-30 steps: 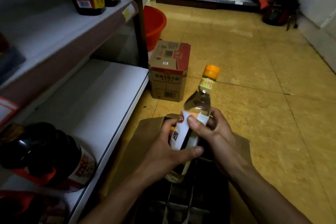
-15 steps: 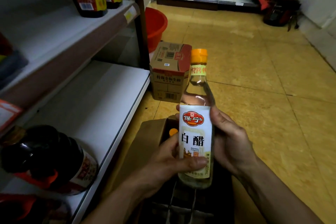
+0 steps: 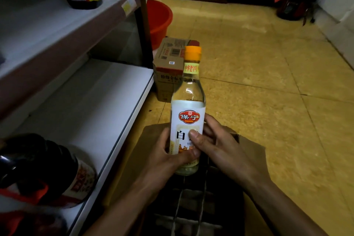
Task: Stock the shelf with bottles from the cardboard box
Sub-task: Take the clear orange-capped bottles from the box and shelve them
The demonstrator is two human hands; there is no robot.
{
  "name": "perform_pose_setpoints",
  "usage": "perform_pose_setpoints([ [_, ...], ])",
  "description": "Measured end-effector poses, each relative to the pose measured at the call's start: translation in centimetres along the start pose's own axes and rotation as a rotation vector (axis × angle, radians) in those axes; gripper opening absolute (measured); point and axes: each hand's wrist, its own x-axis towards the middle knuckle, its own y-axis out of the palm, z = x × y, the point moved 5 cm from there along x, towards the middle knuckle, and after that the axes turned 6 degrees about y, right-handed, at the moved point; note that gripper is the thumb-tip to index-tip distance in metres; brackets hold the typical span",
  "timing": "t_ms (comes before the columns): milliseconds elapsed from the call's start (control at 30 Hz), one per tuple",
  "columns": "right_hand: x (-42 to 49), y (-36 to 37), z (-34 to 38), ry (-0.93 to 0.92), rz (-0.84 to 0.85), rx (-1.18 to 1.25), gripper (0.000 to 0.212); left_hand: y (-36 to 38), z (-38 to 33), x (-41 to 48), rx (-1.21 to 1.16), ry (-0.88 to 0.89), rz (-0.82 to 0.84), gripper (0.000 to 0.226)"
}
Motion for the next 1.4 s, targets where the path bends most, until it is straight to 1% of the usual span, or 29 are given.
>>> perform_pose_setpoints([
  [133, 0.5, -0.2, -0.3, 0.013, -0.012, 0.002, 0.061, -0.2, 0.4, 0.7, 0.007, -0.014, 0.024, 0.056],
  [267, -0.1, -0.6, 0.6, 0.027, -0.051, -0.042, 0.045, -0.2, 0.4, 0.6, -0.006, -0.059, 0.023, 0.065],
  [367, -1.5, 0.0, 1.5, 0.085, -0.06, -0.051, 0.037, 0.1, 0.2, -1.2, -0.037, -0.122, 0.012, 0.069],
  [400, -2.0, 0.3, 1.5, 0.115, -0.063, -0.028, 0.038, 0.1, 0.2, -1.8, -0.051, -0.15, 0.001, 0.069],
  [533, -4.3, 1.6, 1.8, 0.195, -0.076, 0.004, 0.055, -0.2, -0.1, -4.4, -0.045, -0.236, -0.021, 0.072],
  [700, -8.5, 2.7, 2.2, 0.274, -0.132, -0.044, 0.058, 0.3, -0.8, -8.2, -0.066, -0.302, -0.003, 0.071],
  [767, -10.3, 3.2, 2.3, 0.327, -0.13, -0.045, 0.059, 0.7, -1.3, -9.9, -0.078, -0.331, 0.001, 0.071],
  [900, -12.8, 3.9, 3.5, 0.374, -0.135, -0.046, 0.064, 1.3, -2.8, -12.5, -0.098, -0.364, -0.022, 0.066],
  [967, -13.8, 4.0, 5.0, 0.371, -0.124, -0.043, 0.065, 1.5, -4.5, -13.6, -0.111, -0.381, -0.013, 0.063],
  [1100, -16.4, 4.2, 9.7, 0.371, -0.111, -0.001, 0.06, 1.7, -9.7, -15.9, -0.119, -0.402, 0.0, 0.067],
  [1267, -20.4, 4.1, 18.6, 0.398, -0.082, 0.091, 0.056, 2.0, -19.5, -19.3, -0.116, -0.422, 0.021, 0.063],
  [1400, -23.0, 2.7, 27.0, 0.392, -0.045, 0.086, 0.054, 2.7, -28.3, -21.5, -0.097, -0.441, 0.036, 0.058],
])
